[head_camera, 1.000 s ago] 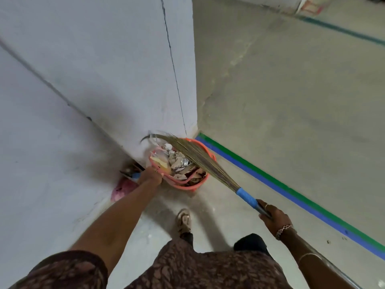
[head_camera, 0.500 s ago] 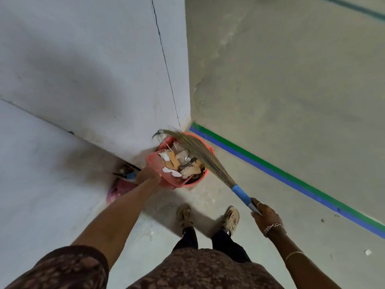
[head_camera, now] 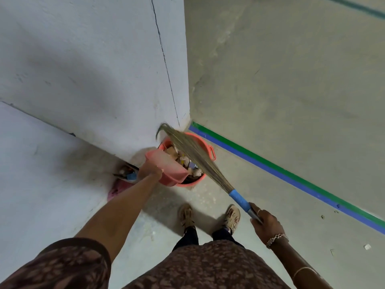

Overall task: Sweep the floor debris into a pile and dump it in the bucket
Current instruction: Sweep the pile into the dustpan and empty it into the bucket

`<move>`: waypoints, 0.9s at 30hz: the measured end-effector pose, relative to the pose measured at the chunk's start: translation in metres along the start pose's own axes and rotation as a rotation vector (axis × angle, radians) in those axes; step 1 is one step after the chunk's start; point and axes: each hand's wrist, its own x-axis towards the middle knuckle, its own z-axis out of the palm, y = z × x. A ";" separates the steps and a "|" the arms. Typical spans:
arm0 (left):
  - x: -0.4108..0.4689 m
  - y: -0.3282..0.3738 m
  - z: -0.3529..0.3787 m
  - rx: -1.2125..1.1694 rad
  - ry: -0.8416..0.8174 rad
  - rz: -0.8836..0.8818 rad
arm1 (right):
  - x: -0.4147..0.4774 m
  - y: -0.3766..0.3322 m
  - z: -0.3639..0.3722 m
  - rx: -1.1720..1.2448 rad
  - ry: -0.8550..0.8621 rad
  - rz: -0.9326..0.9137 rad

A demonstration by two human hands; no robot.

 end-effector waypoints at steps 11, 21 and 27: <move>0.004 -0.016 -0.013 0.037 0.108 0.115 | 0.001 0.001 0.018 -0.118 -0.036 0.003; 0.004 -0.026 -0.020 0.025 0.147 0.197 | -0.025 0.018 0.019 -0.123 0.000 -0.107; -0.005 -0.035 -0.023 0.072 0.220 0.220 | -0.034 0.012 0.026 -0.168 0.015 0.016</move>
